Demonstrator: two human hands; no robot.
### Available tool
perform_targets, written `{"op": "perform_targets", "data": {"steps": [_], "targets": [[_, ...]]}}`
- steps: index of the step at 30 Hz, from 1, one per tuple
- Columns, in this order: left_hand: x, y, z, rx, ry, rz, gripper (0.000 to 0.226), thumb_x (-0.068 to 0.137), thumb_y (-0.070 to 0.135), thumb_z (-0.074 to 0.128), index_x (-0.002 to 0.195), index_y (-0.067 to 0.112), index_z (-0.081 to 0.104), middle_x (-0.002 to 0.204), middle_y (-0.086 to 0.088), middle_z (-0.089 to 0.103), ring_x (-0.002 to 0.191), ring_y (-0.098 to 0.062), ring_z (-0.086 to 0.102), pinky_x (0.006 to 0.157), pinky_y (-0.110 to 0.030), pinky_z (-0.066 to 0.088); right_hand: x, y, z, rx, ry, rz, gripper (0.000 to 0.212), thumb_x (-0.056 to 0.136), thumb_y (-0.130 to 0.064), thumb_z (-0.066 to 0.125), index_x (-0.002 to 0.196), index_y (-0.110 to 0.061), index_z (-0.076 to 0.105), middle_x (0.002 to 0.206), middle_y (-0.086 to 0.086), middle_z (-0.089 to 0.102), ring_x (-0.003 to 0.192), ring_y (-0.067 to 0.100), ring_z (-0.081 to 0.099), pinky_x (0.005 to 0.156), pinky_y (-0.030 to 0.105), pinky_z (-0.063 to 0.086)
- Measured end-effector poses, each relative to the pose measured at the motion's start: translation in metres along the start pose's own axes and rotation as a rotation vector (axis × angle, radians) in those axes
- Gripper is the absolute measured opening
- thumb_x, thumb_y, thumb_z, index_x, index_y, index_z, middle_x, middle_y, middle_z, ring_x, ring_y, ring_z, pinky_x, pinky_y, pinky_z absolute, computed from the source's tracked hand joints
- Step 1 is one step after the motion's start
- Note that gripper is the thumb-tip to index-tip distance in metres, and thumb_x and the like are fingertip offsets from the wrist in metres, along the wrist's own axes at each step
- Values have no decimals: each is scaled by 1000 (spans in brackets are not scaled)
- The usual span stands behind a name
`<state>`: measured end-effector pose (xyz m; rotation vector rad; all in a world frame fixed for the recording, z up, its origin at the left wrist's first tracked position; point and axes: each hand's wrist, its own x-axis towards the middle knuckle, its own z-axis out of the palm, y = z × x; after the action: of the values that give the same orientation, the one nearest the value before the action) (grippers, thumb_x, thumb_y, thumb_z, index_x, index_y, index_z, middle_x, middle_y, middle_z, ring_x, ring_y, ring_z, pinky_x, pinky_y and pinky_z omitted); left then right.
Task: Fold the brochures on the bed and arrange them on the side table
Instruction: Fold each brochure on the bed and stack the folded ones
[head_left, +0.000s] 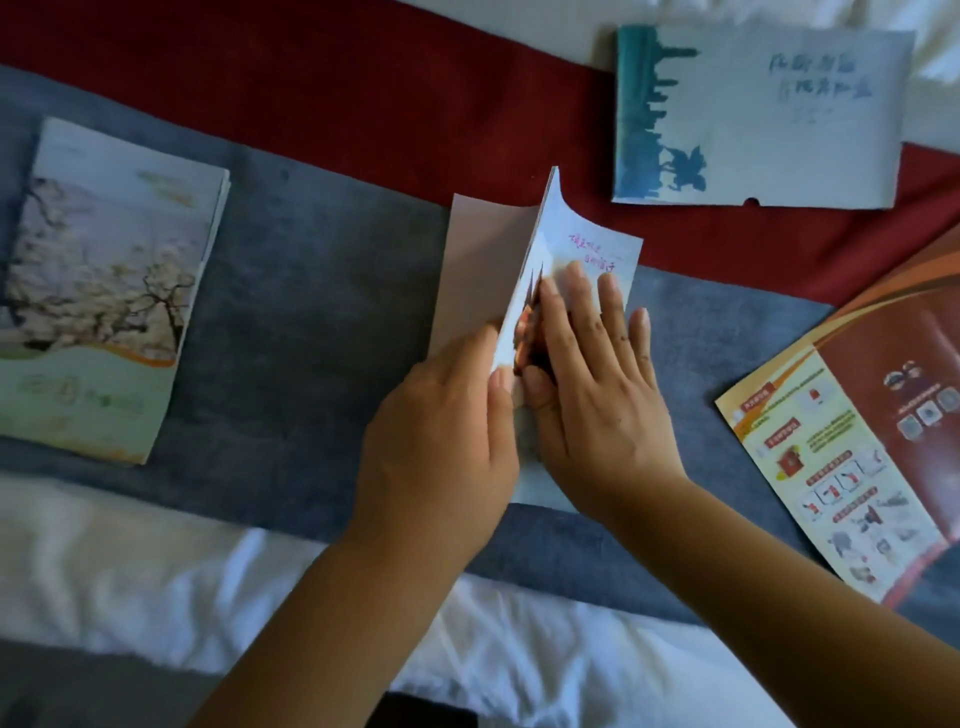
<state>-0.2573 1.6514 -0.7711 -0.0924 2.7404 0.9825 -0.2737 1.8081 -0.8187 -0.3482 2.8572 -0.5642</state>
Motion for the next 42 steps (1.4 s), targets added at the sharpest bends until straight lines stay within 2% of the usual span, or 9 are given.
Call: {"op": "perform_targets", "data": {"steps": [5,7,12,17,21,25,30,33,42], "targets": [[-3,-4,-28,208,139,-2,68,94,23,49,157,5,32,116,-14,72,95,-29,71,77,-45,59,17,-26,-2,68,43,-88,63,110,-48,18,164,-21,1,174,7,2,161,26,-5,130,48,-2],[-4,-12,-38,267,183,3,72,94,20,49,161,5,24,131,-16,64,106,-32,68,83,-46,58,25,-36,-2,85,47,-116,63,110,-48,21,164,-21,2,174,7,3,161,26,-5,129,48,-2],[0,-41,-58,455,291,-39,69,86,7,51,154,10,44,141,-23,55,94,-37,67,71,-43,56,44,-58,9,31,18,-177,64,110,-45,27,166,-20,8,174,7,1,160,24,-8,129,45,-6],[8,-72,-56,444,193,-67,67,90,10,46,156,16,41,154,-24,41,116,-41,60,91,-47,53,55,-69,28,-59,-22,-208,65,110,-47,31,167,-21,11,174,8,0,160,25,-8,129,43,-7],[6,-92,-40,469,154,-52,69,95,8,59,159,15,34,166,-25,19,142,-41,43,105,-46,47,58,-70,39,-113,-42,-211,61,111,-45,30,166,-20,18,173,11,6,160,27,-3,129,45,-5],[-3,-98,-27,464,113,-41,62,101,31,57,157,12,38,167,-20,22,153,-40,26,116,-49,35,57,-70,43,-118,-10,-214,57,111,-40,30,164,-19,27,172,13,14,160,29,6,130,47,3],[-21,-80,-19,453,35,-154,85,90,62,49,160,17,31,171,-15,12,155,-44,16,117,-55,30,64,-68,41,-114,69,-224,52,109,-36,35,157,-20,44,165,14,34,150,38,34,123,53,28],[-23,-77,-16,448,11,-188,98,83,74,52,162,20,28,171,-13,9,155,-45,14,116,-58,29,68,-68,39,-138,74,-224,51,108,-39,37,155,-21,49,162,12,41,143,38,41,114,54,38],[-23,-73,-16,477,26,-191,92,84,64,60,158,14,37,169,-19,16,152,-51,16,110,-62,28,69,-70,39,-124,62,-241,50,110,-36,43,156,-18,46,162,14,38,146,38,35,112,57,42]]}}
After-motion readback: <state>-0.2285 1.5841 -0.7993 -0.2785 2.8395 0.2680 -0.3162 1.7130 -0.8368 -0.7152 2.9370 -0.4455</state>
